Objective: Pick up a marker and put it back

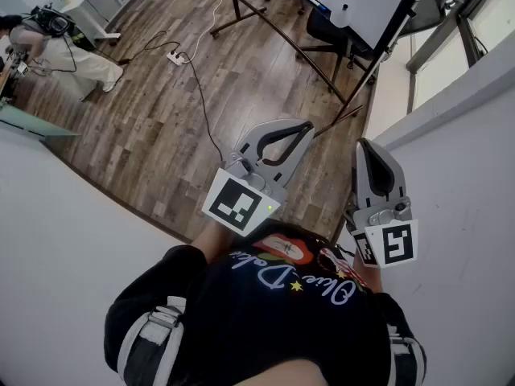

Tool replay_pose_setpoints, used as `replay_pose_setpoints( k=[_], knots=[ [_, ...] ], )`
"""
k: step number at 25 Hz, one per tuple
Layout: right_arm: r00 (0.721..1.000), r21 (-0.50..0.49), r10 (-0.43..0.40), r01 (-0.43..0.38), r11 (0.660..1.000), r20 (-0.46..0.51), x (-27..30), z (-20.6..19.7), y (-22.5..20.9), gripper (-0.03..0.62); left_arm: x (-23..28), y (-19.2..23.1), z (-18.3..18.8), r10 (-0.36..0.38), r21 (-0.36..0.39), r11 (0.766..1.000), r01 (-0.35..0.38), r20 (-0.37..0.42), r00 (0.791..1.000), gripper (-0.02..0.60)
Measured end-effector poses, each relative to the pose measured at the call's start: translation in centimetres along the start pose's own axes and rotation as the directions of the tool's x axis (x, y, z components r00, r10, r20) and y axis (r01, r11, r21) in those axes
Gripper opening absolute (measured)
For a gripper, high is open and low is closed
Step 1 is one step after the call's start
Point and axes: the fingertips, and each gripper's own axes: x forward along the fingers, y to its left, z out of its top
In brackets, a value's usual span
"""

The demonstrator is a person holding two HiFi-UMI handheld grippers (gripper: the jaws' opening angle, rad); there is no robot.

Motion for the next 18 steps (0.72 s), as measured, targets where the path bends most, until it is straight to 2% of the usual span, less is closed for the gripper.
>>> replay_pose_setpoints(
  k=[14,18],
  knots=[
    [1.000,0.024,-0.010,0.009,1.000,0.013,-0.6,0.4,1.8,0.000,-2.4,0.2,0.3,0.025,-0.006,1.000,-0.025,0.011,1.000,0.003],
    [0.999,0.032,0.020,-0.021,0.999,0.036,0.4,0.7,2.0,0.000,-2.5,1.1,0.2,0.037,0.005,0.999,-0.037,0.015,0.999,0.003]
  ],
)
